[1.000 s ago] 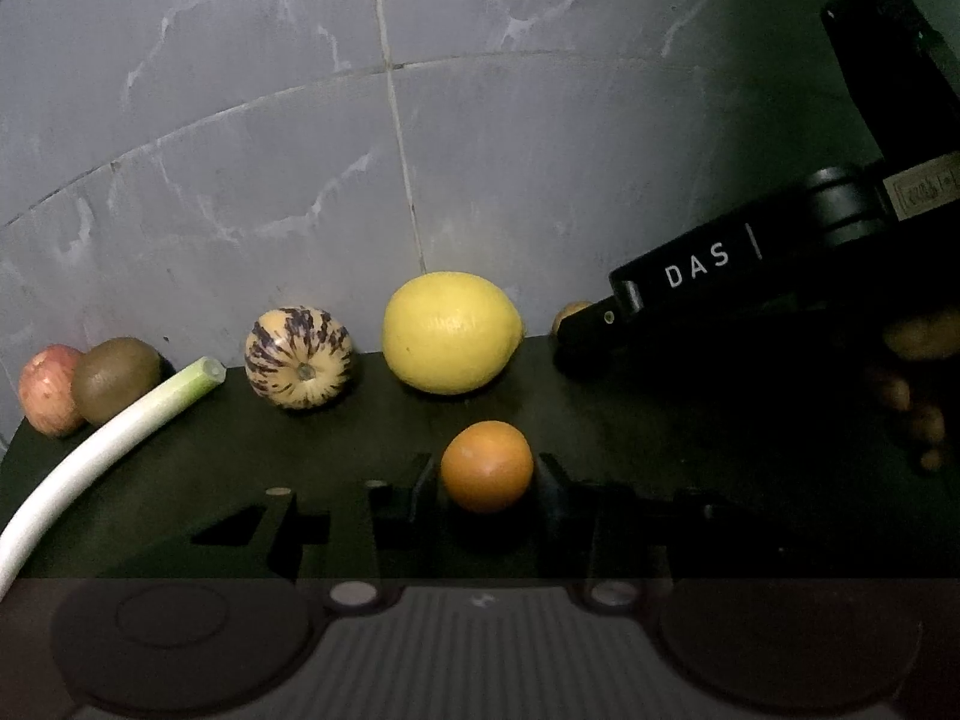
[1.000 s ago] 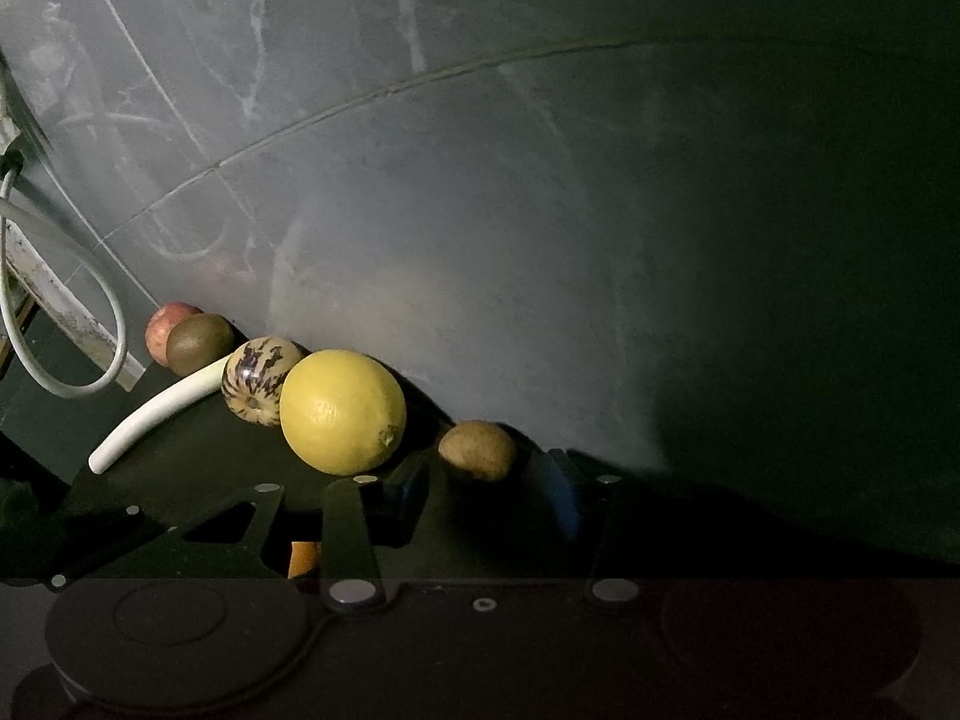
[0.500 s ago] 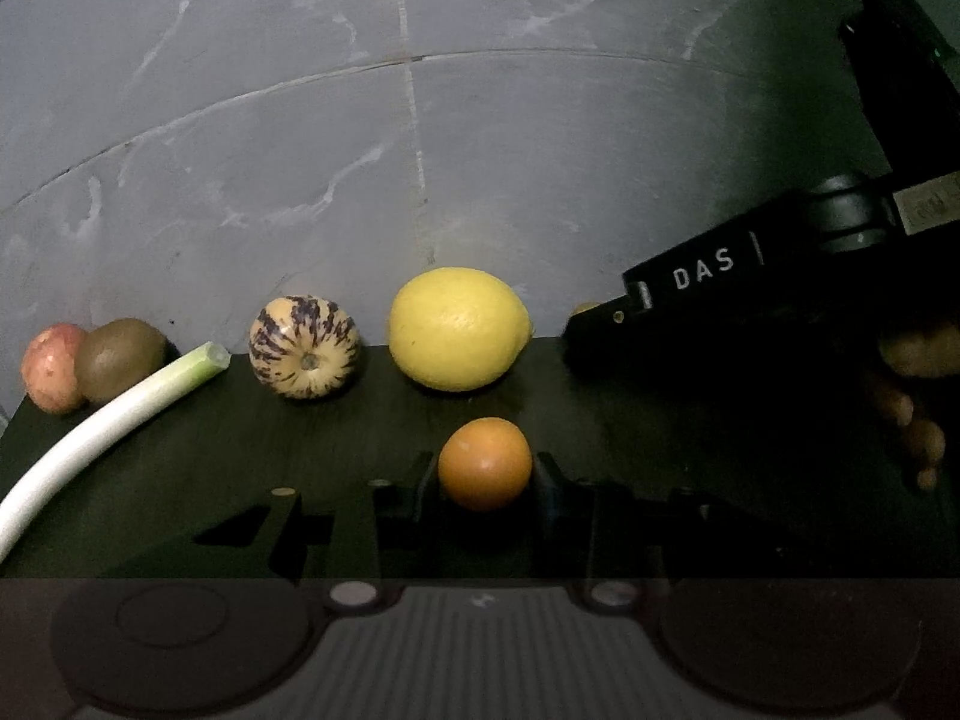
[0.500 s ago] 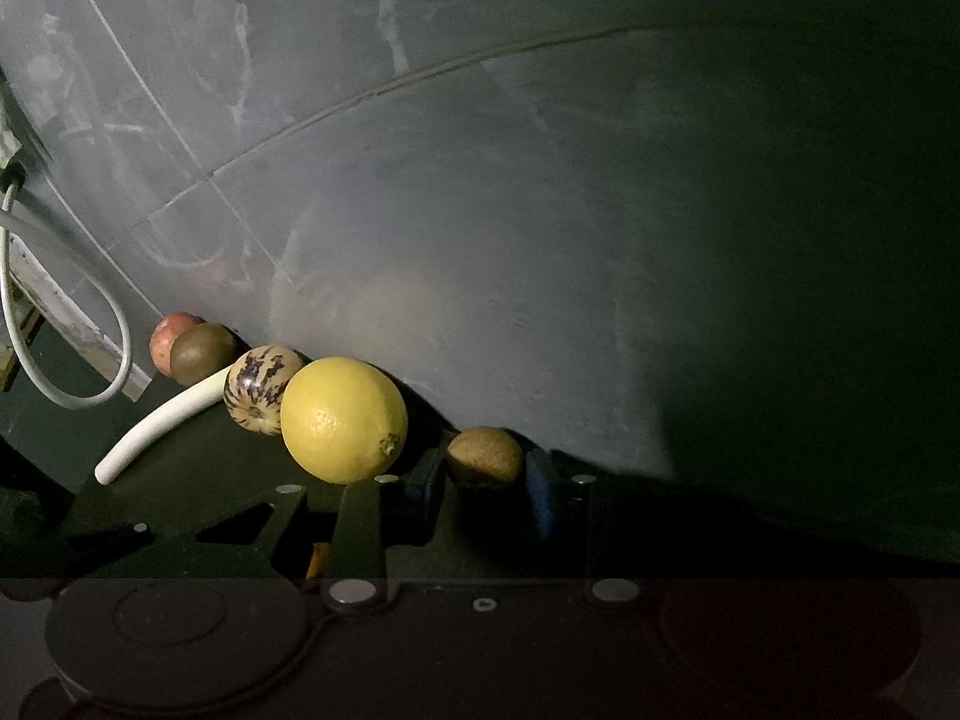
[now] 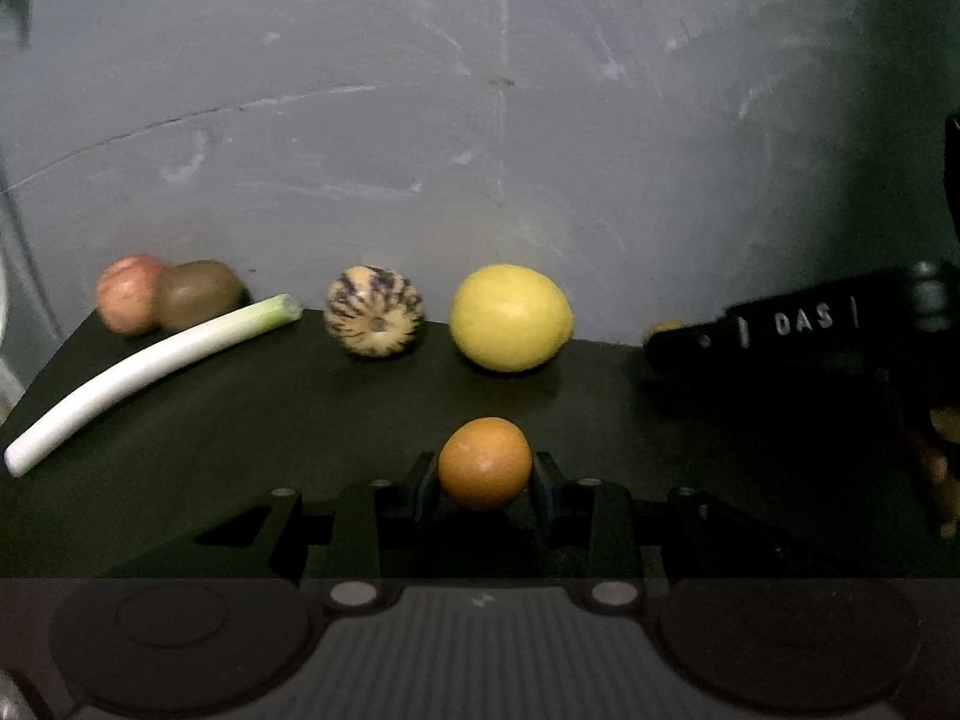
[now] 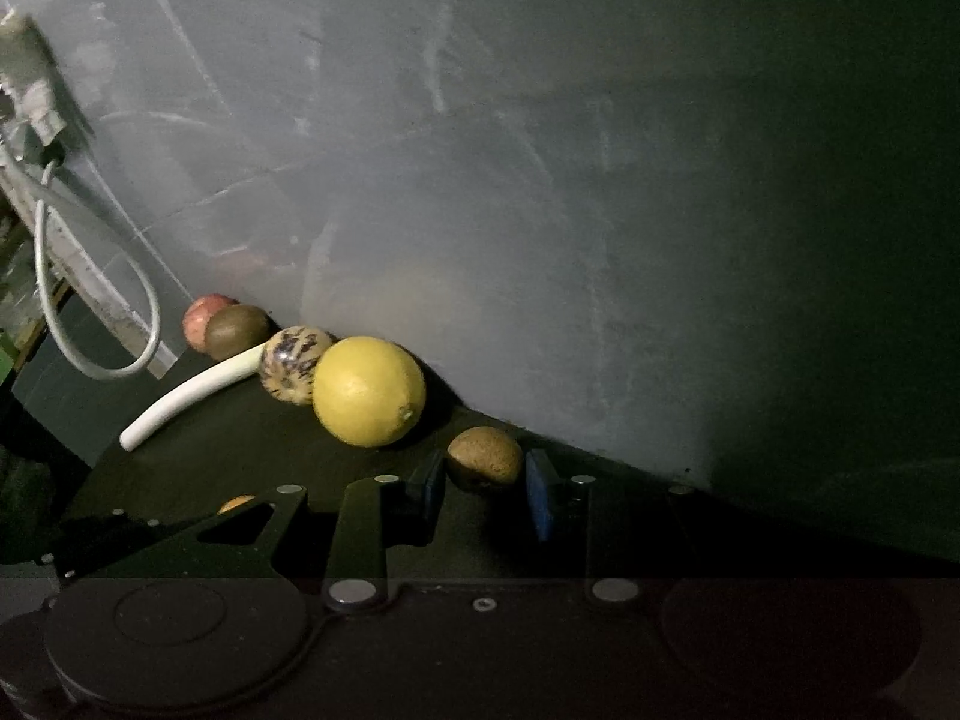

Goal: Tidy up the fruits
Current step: 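Grasp the tangerine with the left tool while the right tool grasps a small brown fruit, then carry the tangerine with the left tool while the right tool carries the brown fruit to the tray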

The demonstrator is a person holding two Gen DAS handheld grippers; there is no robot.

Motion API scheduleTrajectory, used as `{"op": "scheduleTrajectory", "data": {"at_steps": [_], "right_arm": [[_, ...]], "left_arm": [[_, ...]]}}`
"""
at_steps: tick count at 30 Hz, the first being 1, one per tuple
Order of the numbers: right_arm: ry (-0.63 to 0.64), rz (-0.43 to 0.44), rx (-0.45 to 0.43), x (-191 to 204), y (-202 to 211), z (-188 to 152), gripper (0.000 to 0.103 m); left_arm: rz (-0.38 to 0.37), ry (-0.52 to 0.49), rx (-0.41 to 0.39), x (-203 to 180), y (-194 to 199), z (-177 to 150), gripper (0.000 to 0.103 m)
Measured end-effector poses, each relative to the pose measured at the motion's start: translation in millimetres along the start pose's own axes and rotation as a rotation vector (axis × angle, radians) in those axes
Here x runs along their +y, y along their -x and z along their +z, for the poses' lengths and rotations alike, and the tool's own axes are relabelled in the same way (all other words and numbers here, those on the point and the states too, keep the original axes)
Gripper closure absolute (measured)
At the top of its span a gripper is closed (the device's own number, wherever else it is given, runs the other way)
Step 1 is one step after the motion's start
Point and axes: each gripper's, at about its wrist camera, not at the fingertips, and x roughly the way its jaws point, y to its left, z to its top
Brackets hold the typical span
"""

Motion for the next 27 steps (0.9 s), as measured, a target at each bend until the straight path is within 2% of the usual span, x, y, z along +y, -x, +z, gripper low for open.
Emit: {"op": "scheduleTrajectory", "data": {"at_steps": [7,13,27], "right_arm": [[0.073,0.040,-0.013,17.0,27.5,-4.7,0.072],[0.161,0.107,0.000,43.9,47.7,-18.3,0.072],[0.420,0.335,0.112,128.8,82.6,-79.0,0.072]], "left_arm": [[0.061,0.126,-0.071,0.7,50.1,-5.9,0.068],[0.142,0.253,-0.107,3.5,100.3,-31.9,0.067],[0.375,0.523,-0.114,20.1,215.0,-137.1,0.067]]}}
